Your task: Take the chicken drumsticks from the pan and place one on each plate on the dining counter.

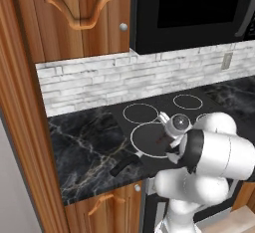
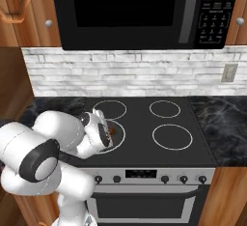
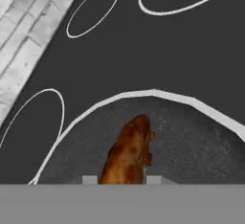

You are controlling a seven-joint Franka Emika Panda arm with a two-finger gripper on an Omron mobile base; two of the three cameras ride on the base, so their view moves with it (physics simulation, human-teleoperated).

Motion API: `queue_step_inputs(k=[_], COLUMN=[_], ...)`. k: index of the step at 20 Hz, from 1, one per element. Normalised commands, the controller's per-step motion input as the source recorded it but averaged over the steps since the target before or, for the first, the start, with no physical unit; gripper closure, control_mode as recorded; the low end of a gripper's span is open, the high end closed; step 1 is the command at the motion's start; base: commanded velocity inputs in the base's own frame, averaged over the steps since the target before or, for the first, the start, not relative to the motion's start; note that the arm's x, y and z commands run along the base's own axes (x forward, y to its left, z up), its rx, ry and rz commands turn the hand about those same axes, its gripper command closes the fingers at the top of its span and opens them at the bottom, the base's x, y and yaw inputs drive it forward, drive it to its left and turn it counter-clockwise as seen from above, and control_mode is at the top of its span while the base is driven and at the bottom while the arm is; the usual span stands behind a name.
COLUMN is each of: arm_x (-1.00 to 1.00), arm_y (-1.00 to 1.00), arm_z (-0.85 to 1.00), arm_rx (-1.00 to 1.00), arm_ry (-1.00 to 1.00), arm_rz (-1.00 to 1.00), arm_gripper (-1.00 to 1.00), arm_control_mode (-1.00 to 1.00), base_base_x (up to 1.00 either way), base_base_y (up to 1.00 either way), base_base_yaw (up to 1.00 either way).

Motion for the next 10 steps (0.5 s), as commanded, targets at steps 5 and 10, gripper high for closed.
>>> queue_step_inputs(k=[5,10], arm_x=[-0.2,-0.45], arm_y=[-0.41,-0.02], arm_z=[1.0,1.0], arm_rx=[0.28,0.13], arm_ry=[0.1,0.3], arm_rz=[0.03,0.12], arm_gripper=[1.0,1.0], arm_control_mode=[-1.0,-1.0], base_base_x=[0.0,0.0], base_base_y=[0.0,0.0], base_base_yaw=[0.0,0.0])
